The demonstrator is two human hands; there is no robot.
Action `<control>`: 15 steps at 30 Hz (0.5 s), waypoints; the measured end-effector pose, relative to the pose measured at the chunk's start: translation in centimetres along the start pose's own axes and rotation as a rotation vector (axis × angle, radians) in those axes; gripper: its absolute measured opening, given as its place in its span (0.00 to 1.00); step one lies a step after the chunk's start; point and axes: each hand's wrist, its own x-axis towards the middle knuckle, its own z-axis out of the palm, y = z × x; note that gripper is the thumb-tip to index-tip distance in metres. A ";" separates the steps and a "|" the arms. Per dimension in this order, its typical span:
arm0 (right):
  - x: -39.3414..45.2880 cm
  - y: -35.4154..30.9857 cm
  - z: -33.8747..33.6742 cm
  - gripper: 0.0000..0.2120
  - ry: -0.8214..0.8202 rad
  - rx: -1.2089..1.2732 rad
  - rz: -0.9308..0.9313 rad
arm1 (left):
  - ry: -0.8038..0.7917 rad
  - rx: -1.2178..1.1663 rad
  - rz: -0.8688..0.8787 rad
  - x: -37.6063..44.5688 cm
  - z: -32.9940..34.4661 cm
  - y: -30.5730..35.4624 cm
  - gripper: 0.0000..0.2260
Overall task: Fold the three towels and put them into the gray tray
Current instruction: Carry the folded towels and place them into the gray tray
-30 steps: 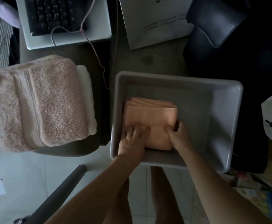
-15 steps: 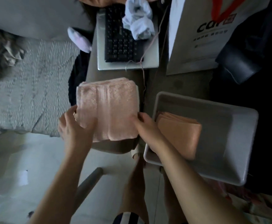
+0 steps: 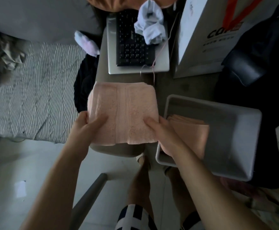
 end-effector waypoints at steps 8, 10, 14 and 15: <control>-6.0 3.8 -13.4 0.18 0.344 0.063 -0.009 | -0.364 0.050 0.125 -4.0 12.8 -0.3 0.15; -7.4 5.4 -17.9 0.17 0.491 -0.056 0.068 | -0.402 0.110 0.124 -4.8 18.3 -2.3 0.19; -8.7 8.2 -25.3 0.14 0.715 -0.160 0.136 | -0.448 0.191 0.087 -5.6 28.7 -6.6 0.20; -8.5 8.9 -27.0 0.13 0.729 -0.174 0.138 | -0.474 0.191 0.078 -5.4 31.0 -7.6 0.19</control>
